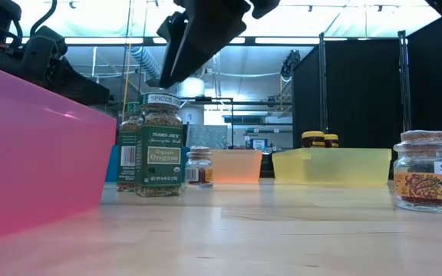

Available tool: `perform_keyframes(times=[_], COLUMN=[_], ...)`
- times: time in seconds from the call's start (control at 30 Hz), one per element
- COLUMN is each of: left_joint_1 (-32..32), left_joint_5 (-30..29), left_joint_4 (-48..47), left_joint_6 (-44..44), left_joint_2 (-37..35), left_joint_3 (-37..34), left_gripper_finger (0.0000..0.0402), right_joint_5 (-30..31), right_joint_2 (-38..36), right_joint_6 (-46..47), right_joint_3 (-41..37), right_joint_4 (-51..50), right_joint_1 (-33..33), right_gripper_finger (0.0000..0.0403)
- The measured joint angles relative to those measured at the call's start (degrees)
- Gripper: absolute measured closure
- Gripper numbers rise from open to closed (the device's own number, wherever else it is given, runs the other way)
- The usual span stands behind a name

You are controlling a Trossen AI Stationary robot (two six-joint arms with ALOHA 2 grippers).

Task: Sort spices by type
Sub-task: Put the bottom green seasoning bottle into the red bin

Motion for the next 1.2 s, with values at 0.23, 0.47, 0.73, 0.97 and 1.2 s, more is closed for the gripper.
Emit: perform_keyframes(times=[0.23,0.47,0.73,0.97,1.2], left_joint_1=[0.0,0.01,0.01,0.0,0.0], left_joint_5=[0.0,0.0,0.0,0.0,0.0], left_joint_4=[0.02,0.02,-0.01,-0.01,-0.01], left_joint_6=[0.25,0.39,0.42,0.44,0.44], left_joint_2=[0.0,0.0,0.0,0.0,0.0], left_joint_3=[0.0,0.0,0.0,0.0,0.0], left_gripper_finger=[0.0218,0.0218,0.0218,0.0218,0.0218], right_joint_5=[0.36,0.53,0.51,-0.12,-0.11], right_joint_2=[-0.02,-0.02,-0.02,-0.2,-0.2], right_joint_6=[0.17,-2.01,-2.12,-1.68,-0.35], right_joint_3=[-0.18,-0.18,-0.18,-2.92,-5.54], right_joint_4=[0.52,3.09,4.31,8.94,11.27], right_joint_1=[-1.22,-2.35,-3.21,-3.17,-3.2], right_gripper_finger=[0.0188,0.0164,0.0134,0.0134,0.0132])
